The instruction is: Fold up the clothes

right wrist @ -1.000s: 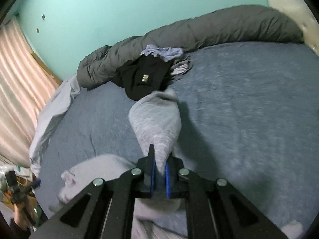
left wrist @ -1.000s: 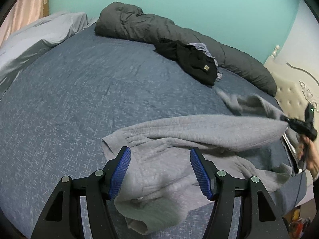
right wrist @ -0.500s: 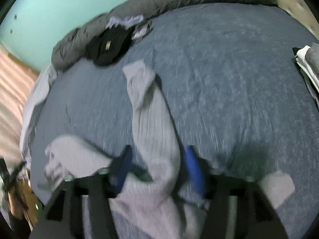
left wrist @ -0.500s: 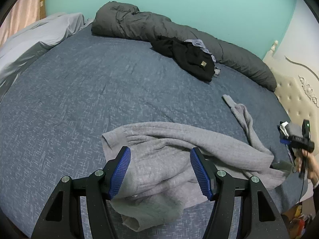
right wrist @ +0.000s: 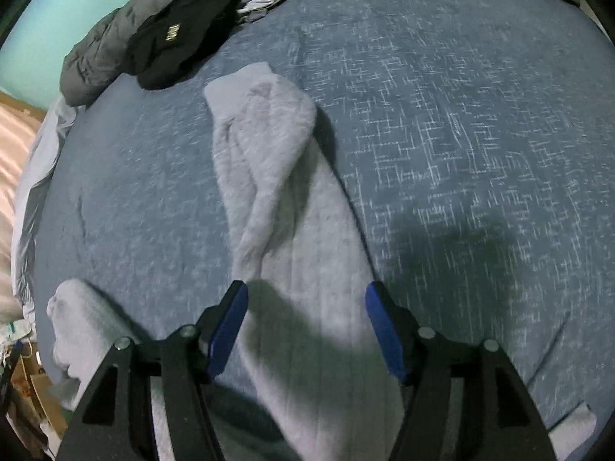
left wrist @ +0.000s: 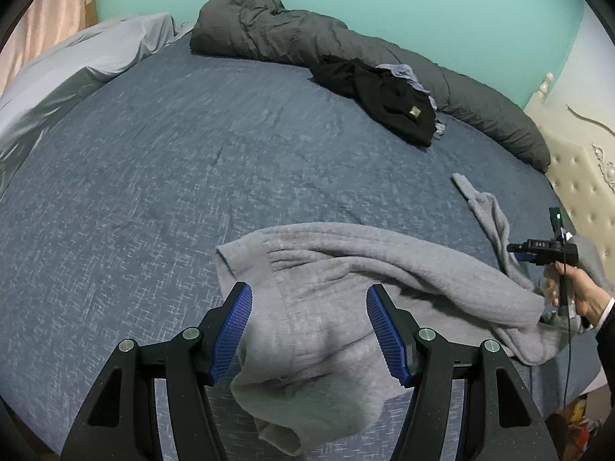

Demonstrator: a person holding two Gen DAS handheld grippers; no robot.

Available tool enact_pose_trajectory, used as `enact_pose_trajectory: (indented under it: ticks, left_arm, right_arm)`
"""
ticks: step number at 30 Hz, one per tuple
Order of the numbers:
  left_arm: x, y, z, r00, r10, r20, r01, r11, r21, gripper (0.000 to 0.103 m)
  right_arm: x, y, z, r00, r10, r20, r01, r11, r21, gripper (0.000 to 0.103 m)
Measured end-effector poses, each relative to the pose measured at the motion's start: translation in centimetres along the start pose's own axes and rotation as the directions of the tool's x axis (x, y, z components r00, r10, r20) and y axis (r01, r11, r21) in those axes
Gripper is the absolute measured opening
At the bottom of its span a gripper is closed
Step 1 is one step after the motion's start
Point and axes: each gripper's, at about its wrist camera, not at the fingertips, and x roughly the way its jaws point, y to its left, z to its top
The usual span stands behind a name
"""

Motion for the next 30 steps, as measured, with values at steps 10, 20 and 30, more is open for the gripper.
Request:
enact_pose_trajectory:
  ticks: [10,20,30]
  left_arm:
    - [0.9,-0.6,-0.3,1.0,-0.014,-0.019,0.014,1.0,0.0,0.066]
    - [0.0,-2.0,0.7,0.999,-0.033,0.006,0.033,0.999,0.016,0.066]
    - [-0.4,-4.0,0.7,0.997,-0.074,0.01,0.074,0.997,0.019,0.066]
  right_arm:
    - [0.3,0.2,-0.5,1.0,0.007,0.013,-0.007,0.998,-0.062,0.007]
    - [-8.3,-2.1,-0.8,0.975,0.046,0.216,-0.034,0.998,-0.059,0.005]
    - [-16.5,-6.6,-2.9,0.933,0.035,0.36,-0.048,0.998,0.029,0.005]
